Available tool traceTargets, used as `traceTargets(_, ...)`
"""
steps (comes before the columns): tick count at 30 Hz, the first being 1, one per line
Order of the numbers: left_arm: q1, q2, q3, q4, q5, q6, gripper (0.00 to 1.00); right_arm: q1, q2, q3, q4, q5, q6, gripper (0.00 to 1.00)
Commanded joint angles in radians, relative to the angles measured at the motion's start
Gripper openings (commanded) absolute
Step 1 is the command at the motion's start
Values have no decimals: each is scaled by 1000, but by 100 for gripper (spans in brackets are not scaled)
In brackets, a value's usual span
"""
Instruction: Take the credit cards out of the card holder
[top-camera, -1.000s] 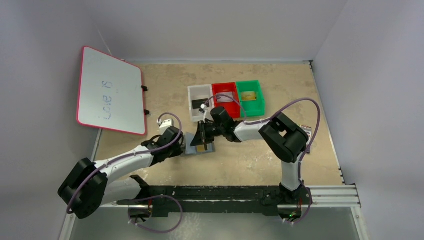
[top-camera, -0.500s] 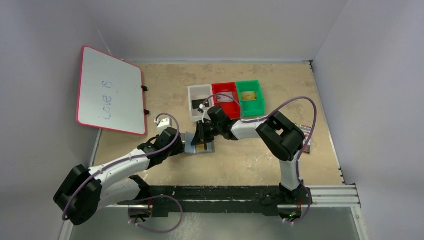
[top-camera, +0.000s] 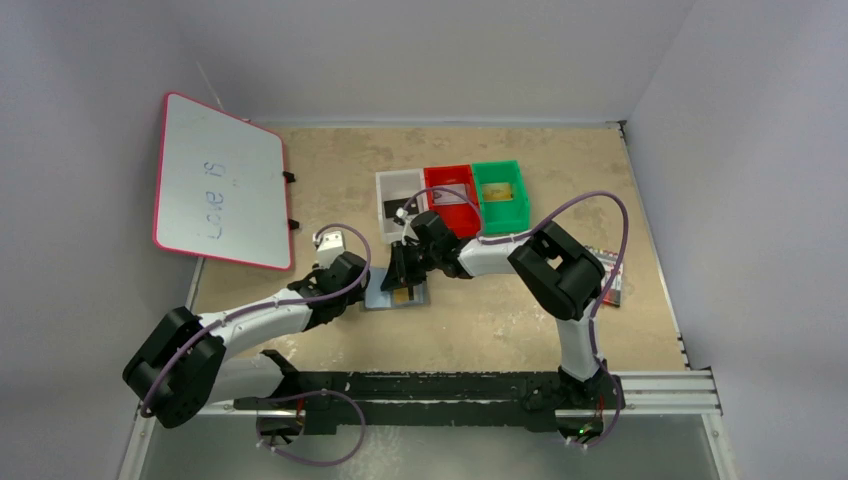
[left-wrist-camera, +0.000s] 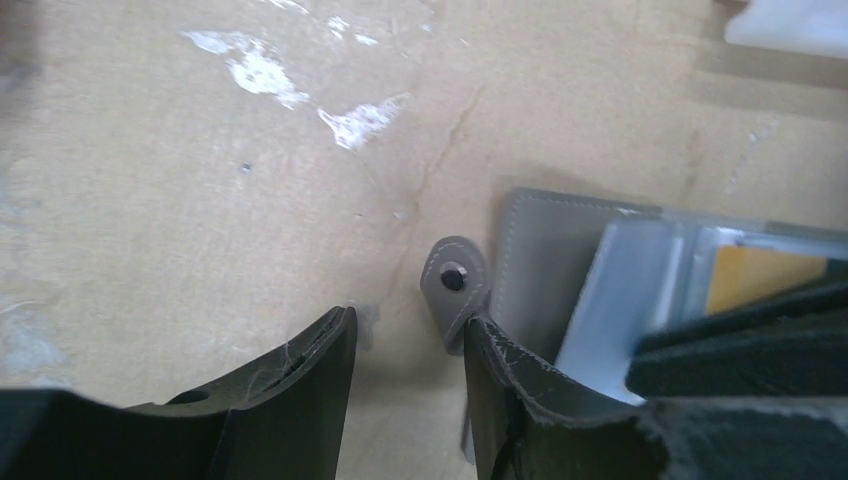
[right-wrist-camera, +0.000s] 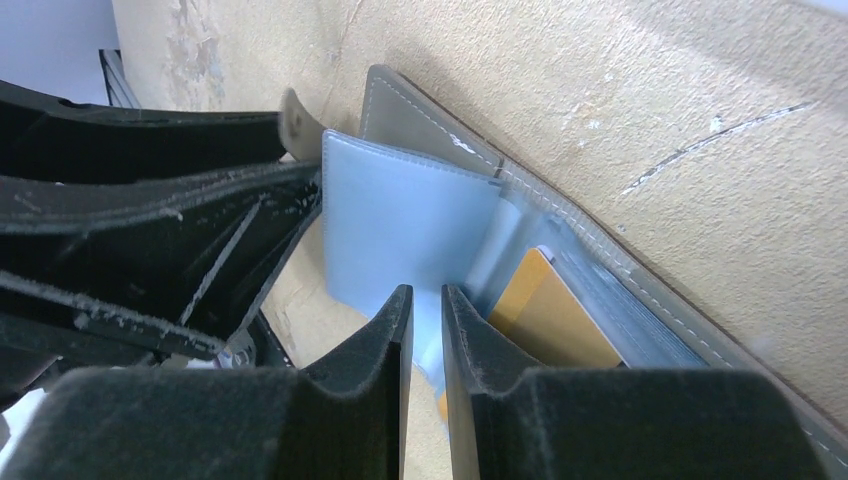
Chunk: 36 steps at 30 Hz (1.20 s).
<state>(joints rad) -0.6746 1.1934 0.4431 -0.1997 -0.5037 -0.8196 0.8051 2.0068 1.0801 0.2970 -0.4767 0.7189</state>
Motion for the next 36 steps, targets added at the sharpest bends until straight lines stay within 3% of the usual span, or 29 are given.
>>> traceTargets(1, 3, 14, 34, -17, -140, -26, 42, 5, 30, 20, -77, 75, -30, 20)
traceTargets(7, 3, -96, 16, -29, -131, -78, 34, 6, 35, 51, -108, 89, -43, 21)
traceTargets(14, 3, -282, -12, 93, 170, 27, 37, 14, 35, 101, -160, 124, -54, 26)
traceTargets(17, 3, -301, -18, 98, 227, 34, 38, 14, 41, 106, -161, 125, -47, 27)
traceTargets(27, 3, -261, -20, 64, 168, -9, 35, 14, 28, 151, -196, 179, -41, 34)
traceTargets(33, 4, -308, -7, 8, 89, -55, 21, 14, 52, 193, -182, 163, -55, 20)
traceTargets(36, 4, -364, -21, -33, 16, -82, 21, 15, 67, 224, -191, 162, -68, 18)
